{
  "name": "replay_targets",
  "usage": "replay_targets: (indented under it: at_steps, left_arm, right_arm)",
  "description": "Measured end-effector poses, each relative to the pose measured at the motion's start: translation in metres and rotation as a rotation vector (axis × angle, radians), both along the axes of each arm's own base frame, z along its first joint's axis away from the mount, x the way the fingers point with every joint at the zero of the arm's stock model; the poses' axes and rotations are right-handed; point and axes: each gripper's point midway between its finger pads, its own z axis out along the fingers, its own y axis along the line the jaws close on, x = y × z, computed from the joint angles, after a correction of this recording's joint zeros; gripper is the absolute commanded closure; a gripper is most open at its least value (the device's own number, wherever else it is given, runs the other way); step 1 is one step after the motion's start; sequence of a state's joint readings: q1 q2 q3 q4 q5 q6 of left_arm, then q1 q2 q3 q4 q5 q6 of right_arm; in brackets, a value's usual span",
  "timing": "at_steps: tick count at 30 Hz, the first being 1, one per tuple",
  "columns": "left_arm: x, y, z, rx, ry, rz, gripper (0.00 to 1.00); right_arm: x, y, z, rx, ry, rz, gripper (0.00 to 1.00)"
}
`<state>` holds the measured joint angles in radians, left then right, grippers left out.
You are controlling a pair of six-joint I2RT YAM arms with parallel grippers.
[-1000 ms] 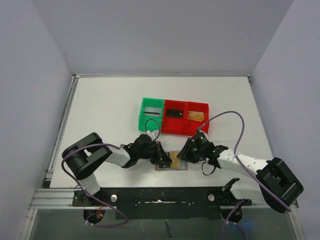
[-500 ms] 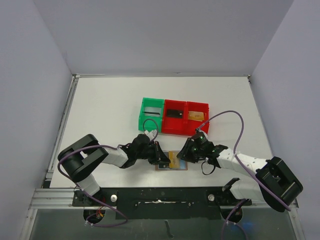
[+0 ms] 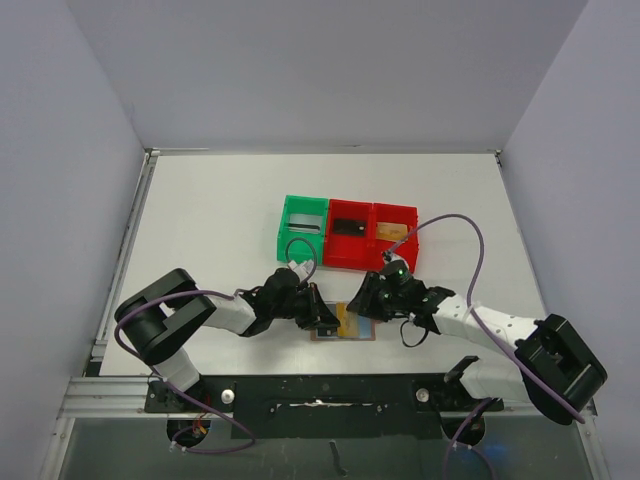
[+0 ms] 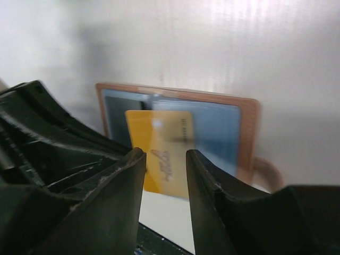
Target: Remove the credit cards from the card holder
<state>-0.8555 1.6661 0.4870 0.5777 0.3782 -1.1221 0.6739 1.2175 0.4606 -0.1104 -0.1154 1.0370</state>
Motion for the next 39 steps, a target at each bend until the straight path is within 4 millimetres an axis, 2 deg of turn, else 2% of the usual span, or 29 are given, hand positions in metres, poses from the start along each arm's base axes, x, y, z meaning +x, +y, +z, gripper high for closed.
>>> replay_targets:
  at_steps: [6, 9, 12, 16, 23, 26, 29, 33, 39]
  left_arm:
    - [0.000, 0.000, 0.000, -0.001, 0.000, 0.000, 0.99]
    - [0.000, 0.000, 0.000, -0.001, 0.000, 0.000, 0.98]
    - [0.000, 0.000, 0.000, -0.001, -0.001, 0.000, 0.98]
    - [0.000, 0.000, 0.000, -0.001, 0.000, 0.000, 0.96]
    - [0.000, -0.001, -0.001, -0.001, 0.004, 0.002, 0.83]
    - [0.001, -0.002, -0.002, -0.006, 0.011, 0.002, 0.82]
    - [0.002, -0.006, -0.002, -0.020, 0.017, -0.002, 0.83]
    - [0.002, -0.008, -0.002, -0.028, 0.023, 0.000, 0.99]
    - [0.002, -0.008, -0.001, -0.030, 0.033, 0.009, 1.00]
  right_arm:
    - [0.008, 0.025, 0.026, 0.035, -0.067, 0.067, 0.65]
    - [0.010, 0.024, 0.019, 0.008, -0.046, 0.049, 0.66]
    - [0.005, 0.014, 0.003, -0.048, 0.003, 0.022, 0.66]
    - [-0.003, 0.002, -0.008, -0.082, 0.033, -0.011, 0.66]
    - [-0.006, -0.002, -0.010, -0.068, 0.037, -0.038, 0.66]
    - [-0.005, -0.001, -0.010, -0.062, 0.036, -0.042, 0.66]
    - [-0.005, 0.000, -0.010, -0.058, 0.038, -0.046, 0.66]
    - [-0.004, 0.000, -0.010, -0.057, 0.038, -0.048, 0.67]
    - [-0.002, -0.002, -0.011, -0.057, 0.040, -0.061, 0.67]
